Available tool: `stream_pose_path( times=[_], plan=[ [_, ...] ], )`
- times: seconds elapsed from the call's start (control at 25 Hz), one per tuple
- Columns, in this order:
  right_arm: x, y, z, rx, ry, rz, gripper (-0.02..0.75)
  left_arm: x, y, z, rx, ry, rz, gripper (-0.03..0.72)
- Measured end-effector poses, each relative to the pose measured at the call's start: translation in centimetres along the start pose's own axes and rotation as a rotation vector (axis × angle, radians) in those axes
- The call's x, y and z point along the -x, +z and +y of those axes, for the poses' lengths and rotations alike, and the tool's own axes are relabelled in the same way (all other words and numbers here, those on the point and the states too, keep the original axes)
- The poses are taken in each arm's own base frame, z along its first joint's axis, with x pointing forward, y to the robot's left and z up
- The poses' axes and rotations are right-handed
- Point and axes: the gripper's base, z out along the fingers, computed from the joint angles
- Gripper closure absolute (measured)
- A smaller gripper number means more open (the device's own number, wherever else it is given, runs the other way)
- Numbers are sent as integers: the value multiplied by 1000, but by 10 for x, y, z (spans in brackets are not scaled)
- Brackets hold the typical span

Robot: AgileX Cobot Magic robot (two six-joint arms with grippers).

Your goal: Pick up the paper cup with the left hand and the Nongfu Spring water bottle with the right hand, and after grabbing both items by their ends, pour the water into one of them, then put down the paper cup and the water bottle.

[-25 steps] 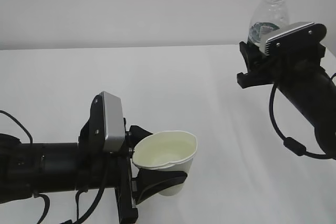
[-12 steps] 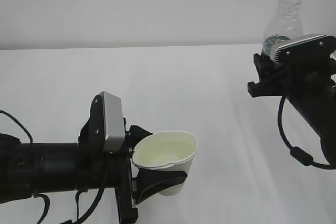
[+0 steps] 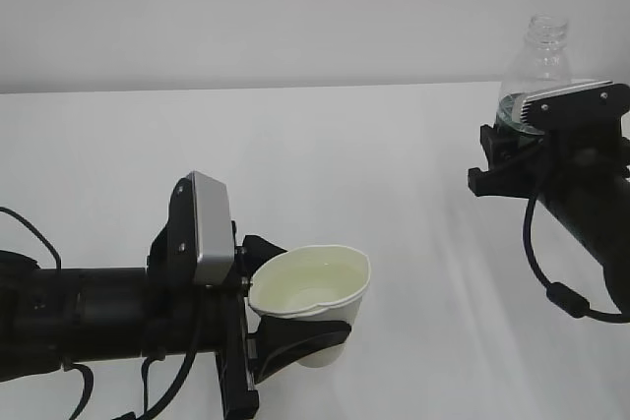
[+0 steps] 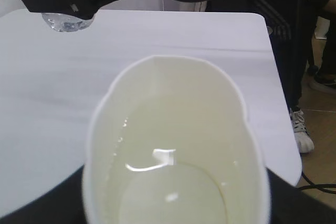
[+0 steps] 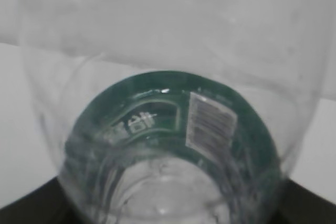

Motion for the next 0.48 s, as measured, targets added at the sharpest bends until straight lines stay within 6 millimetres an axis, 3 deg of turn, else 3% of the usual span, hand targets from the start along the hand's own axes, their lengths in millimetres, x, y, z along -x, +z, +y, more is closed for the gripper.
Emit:
stream_pose_path(
  times=[0.48],
  plan=[
    [-32,6,5,10,-1,113,280,0,0,0,0,0,0,278]
  ],
)
